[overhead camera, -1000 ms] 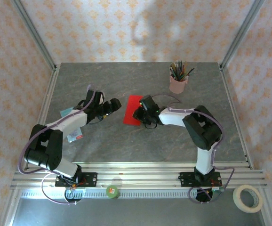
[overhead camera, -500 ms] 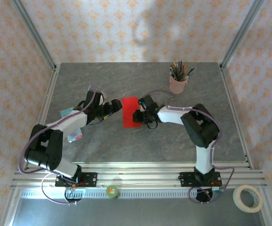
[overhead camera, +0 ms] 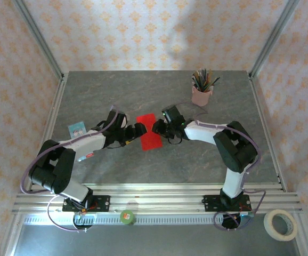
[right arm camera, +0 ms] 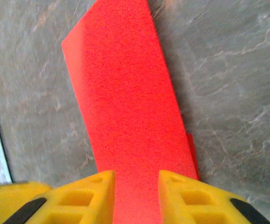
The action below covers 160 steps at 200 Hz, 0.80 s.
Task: Fold a paper plane with a square sheet of paper (pick it up from the middle)
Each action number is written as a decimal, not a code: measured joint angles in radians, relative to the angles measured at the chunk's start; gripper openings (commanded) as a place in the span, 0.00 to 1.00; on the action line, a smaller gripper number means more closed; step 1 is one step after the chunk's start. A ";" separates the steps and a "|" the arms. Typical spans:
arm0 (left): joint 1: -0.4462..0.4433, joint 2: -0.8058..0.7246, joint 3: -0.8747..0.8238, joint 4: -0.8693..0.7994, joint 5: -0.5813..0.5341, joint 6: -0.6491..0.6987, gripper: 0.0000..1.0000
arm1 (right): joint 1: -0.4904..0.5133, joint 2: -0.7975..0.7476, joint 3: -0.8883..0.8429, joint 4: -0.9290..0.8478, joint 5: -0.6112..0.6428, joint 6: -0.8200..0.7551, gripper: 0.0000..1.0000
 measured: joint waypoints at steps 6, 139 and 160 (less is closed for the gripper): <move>-0.005 0.005 -0.003 0.007 0.000 -0.008 0.87 | -0.002 0.008 0.002 0.004 0.000 0.009 0.27; -0.024 0.100 -0.045 0.077 0.015 -0.127 0.34 | -0.010 0.101 0.005 0.062 -0.009 0.074 0.17; -0.028 0.109 -0.045 0.077 0.019 -0.125 0.29 | -0.010 0.101 -0.001 0.074 -0.009 0.080 0.17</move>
